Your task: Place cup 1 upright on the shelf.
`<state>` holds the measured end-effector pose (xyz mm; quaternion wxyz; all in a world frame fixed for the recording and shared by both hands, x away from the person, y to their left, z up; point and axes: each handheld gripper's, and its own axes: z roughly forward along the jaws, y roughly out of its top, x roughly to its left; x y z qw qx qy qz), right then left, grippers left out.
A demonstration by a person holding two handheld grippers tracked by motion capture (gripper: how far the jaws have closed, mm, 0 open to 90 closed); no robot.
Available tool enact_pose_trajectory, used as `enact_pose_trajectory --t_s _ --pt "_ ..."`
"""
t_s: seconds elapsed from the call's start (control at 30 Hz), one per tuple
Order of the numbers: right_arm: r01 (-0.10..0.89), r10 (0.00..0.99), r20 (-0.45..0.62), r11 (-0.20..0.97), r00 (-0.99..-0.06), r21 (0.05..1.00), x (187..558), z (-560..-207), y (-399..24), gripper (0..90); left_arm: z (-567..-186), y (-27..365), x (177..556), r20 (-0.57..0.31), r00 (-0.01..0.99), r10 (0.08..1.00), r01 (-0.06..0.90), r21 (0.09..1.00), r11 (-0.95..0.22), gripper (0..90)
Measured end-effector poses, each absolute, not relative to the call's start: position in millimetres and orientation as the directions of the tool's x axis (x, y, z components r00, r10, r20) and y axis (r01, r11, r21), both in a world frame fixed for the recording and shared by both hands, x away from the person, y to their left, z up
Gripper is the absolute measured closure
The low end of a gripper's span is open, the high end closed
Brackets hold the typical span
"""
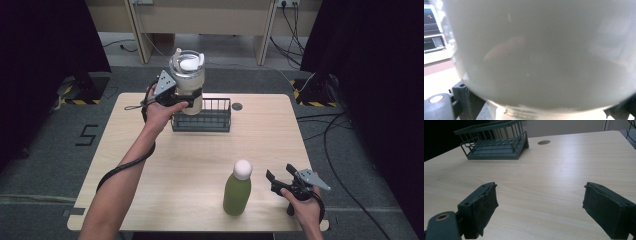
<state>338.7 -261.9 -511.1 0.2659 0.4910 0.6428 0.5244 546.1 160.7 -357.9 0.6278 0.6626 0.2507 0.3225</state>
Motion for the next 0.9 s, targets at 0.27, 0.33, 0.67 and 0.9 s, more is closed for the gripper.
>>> enact_pose_trajectory --t_s 0.27,0.33,0.67,0.9 --pt "0.352 0.909 0.173 -0.032 -0.378 0.935 339.2 -511.2 -261.9 12.2 -361.1 162.3 561.2 0.103 0.637 0.764 -0.057 0.995 -0.087 9.3" --pt "0.353 0.91 0.175 -0.034 -0.375 0.935 339.0 -511.3 -262.1 12.3 -362.7 163.0 565.7 0.105 0.626 0.773 -0.054 0.994 -0.092 9.2" --pt "0.358 0.91 0.177 -0.034 -0.376 0.933 339.7 -512.7 -263.6 12.3 -376.8 164.6 575.7 0.109 0.597 0.795 -0.03 0.993 -0.114 9.3" --pt "0.359 0.909 0.178 -0.034 -0.378 0.933 339.7 -513.0 -263.2 12.3 -381.5 165.3 580.1 0.094 0.593 0.799 -0.016 0.994 -0.106 9.2"
